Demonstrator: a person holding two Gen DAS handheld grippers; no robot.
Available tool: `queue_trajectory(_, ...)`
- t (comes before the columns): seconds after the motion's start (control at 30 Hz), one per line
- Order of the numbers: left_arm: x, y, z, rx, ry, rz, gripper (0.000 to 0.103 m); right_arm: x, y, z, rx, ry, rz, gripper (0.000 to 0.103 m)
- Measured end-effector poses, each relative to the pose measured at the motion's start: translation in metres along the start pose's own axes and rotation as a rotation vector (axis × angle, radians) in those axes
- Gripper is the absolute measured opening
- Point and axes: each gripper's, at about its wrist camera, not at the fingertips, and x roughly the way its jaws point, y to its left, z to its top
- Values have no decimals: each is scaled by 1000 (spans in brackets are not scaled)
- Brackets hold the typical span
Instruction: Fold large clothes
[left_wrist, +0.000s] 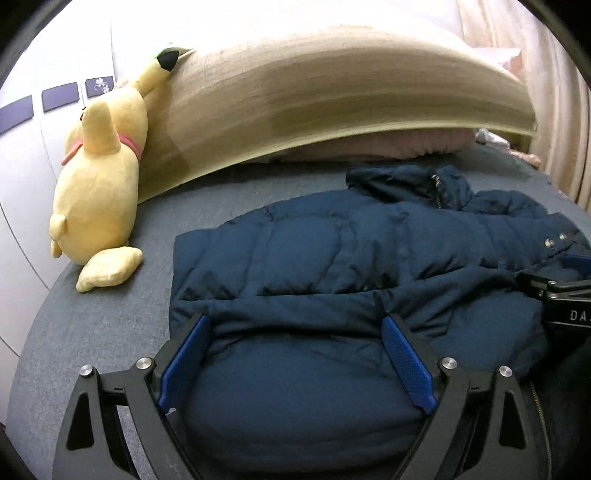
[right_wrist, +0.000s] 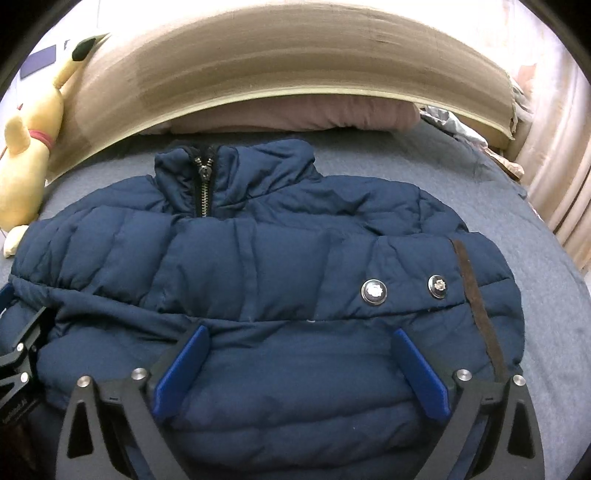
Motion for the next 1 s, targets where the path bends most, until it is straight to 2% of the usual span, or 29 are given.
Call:
queue_trajectory(0.07, -13, 9, 2, -23, -38, -46, 93, -17, -3, 2, 18, -29, -2, 101)
queue_trajectory(0.17, -36, 18, 10, -73, -104, -48, 93, -42, -10, 7, 39, -112, 24, 101)
queue_trajectory(0.23, -46, 21, 12, -85, -129, -60, 93, -48, -14, 9, 49, -121, 37, 101)
queue_trajectory(0.33, -40, 9, 10, -18, -109, -40, 93, -32, -21, 4, 57, -70, 31, 101)
queue_trajectory(0.4, -24, -7, 2, 59, -43, -22, 93, -6, -29, -4, 75, 32, 36, 101)
queue_trajectory(0.43, -16, -14, -2, 95, -16, -19, 93, -1, -32, -6, 91, 37, 56, 101)
queue_trajectory(0.47, -17, -16, -2, 102, -26, -6, 93, -3, -35, -7, 103, 23, 63, 101)
queue_trajectory(0.57, -36, -8, 4, 60, -105, -11, 93, -25, -39, -6, 108, -36, 102, 101)
queue_trajectory(0.7, -51, 18, 13, -49, -152, -27, 93, -58, -55, -6, 130, -110, 127, 101)
queue_trajectory(0.87, -49, 44, 14, -125, -139, 16, 93, -64, -61, -1, 113, -114, 129, 101)
queue_trajectory(1.0, -27, 39, 11, -102, -76, 5, 93, -53, -53, 2, 110, -113, 137, 101)
